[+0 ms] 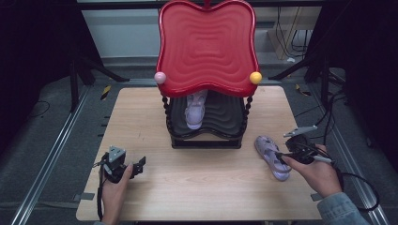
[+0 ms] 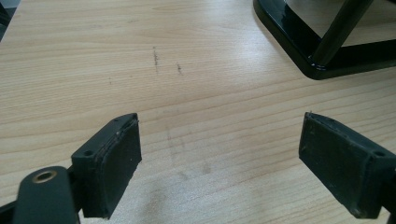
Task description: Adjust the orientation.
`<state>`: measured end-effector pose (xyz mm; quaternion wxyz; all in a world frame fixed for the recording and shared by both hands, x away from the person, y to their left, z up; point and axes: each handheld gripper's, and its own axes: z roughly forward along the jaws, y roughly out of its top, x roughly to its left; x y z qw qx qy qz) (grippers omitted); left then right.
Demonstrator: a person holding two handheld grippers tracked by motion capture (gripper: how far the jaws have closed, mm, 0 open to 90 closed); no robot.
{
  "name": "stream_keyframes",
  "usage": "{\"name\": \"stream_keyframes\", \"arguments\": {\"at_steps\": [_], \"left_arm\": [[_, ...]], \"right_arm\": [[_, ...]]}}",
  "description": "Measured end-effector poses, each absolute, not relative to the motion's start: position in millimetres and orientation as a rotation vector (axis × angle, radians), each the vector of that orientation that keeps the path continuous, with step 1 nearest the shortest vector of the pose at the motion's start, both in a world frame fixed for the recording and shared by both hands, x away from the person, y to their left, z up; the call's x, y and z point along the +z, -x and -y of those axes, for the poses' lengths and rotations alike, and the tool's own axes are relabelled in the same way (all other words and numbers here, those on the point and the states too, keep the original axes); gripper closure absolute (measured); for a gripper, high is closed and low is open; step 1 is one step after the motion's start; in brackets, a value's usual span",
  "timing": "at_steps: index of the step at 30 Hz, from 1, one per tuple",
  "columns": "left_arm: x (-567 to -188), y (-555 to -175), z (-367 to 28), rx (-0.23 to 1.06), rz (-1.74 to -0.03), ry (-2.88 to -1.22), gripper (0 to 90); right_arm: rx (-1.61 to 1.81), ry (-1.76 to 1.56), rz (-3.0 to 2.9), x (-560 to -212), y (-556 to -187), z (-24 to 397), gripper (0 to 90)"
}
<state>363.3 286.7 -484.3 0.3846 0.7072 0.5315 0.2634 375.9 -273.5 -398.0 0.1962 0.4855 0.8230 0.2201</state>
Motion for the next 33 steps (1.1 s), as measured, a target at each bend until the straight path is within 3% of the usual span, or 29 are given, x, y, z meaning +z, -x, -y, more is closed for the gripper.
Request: {"name": "stream_keyframes", "arguments": {"at_steps": [5, 14, 33], "left_arm": [[-484.9, -363.6, -287.2, 0.68, -1.356, -1.809, 12.7], [-486.3, -364.2, -287.1, 0.681, -1.361, -1.815, 12.9], [-486.2, -364.2, -286.9, 0.686, -1.353, -1.822, 13.1]], "right_arm": [[0.593, -1.384, -2.32, -401.9, -374.7, 285.0, 52.5], [0.523, -1.457, -2.364, -419.6, -384.9, 295.5, 55.6], [0.35, -1.553, -2.503, -451.7, -412.8, 292.4, 71.4]]}}
